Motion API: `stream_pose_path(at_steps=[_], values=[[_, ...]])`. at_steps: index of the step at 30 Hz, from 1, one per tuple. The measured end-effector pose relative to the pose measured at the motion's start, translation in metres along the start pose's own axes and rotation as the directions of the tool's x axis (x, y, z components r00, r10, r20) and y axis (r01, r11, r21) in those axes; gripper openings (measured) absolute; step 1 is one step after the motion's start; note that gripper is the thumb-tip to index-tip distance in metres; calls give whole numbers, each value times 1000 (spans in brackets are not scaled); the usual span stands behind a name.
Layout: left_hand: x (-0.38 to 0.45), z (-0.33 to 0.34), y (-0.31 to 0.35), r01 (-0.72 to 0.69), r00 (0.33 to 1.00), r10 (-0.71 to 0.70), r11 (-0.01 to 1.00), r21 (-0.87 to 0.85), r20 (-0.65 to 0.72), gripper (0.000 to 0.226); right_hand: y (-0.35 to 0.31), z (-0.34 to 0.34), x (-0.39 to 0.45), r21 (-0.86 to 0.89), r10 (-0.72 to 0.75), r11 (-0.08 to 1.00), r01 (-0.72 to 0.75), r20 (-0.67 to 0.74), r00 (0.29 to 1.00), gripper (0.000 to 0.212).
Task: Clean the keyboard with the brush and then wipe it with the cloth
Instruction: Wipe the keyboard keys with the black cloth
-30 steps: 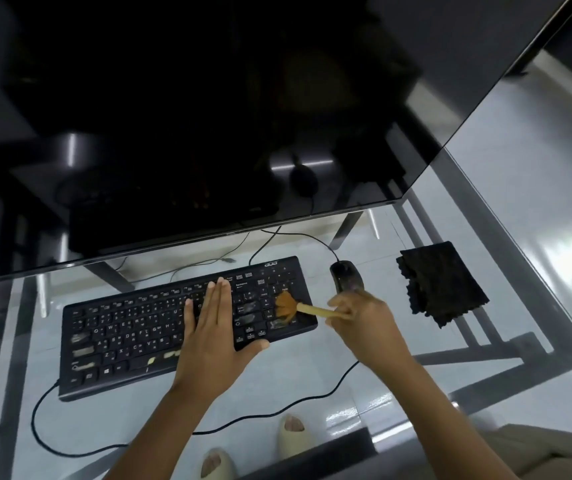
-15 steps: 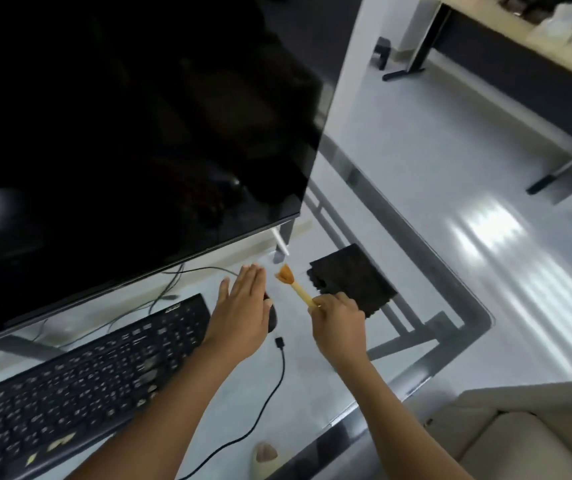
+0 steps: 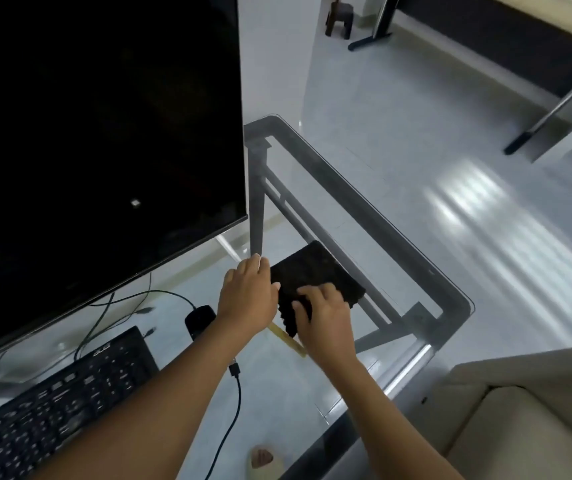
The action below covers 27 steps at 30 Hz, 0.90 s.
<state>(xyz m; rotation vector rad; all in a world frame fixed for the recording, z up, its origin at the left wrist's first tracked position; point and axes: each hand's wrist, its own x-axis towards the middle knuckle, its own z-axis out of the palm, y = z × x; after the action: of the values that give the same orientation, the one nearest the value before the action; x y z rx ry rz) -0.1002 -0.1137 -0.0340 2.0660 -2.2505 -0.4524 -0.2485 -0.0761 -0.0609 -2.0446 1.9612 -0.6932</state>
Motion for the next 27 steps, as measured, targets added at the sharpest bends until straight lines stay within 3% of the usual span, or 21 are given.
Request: stream_pose_path(at_steps=[6, 12, 18, 22, 27], values=[[3, 7, 4, 22, 999, -22, 1000, 5, -41, 52, 13, 10, 26, -129, -29, 991, 40, 85, 996, 54], [-19, 13, -10, 2, 999, -3, 999, -35, -39, 56, 17, 24, 31, -119, -74, 991, 67, -53, 996, 27], [-65, -1, -45, 36, 991, -46, 996, -79, -125, 56, -11, 8, 32, 158, 26, 987, -27, 8, 1000, 25], [-120, -12, -90, 141, 967, -154, 987, -79, -204, 61, -74, -1, 16, 345, -124, 934, 97, 57, 991, 25], [-198, -23, -160, 309, 909, -324, 946, -98, -261, 58, -164, 18, -22, 405, -387, 855, 325, 78, 919, 29]])
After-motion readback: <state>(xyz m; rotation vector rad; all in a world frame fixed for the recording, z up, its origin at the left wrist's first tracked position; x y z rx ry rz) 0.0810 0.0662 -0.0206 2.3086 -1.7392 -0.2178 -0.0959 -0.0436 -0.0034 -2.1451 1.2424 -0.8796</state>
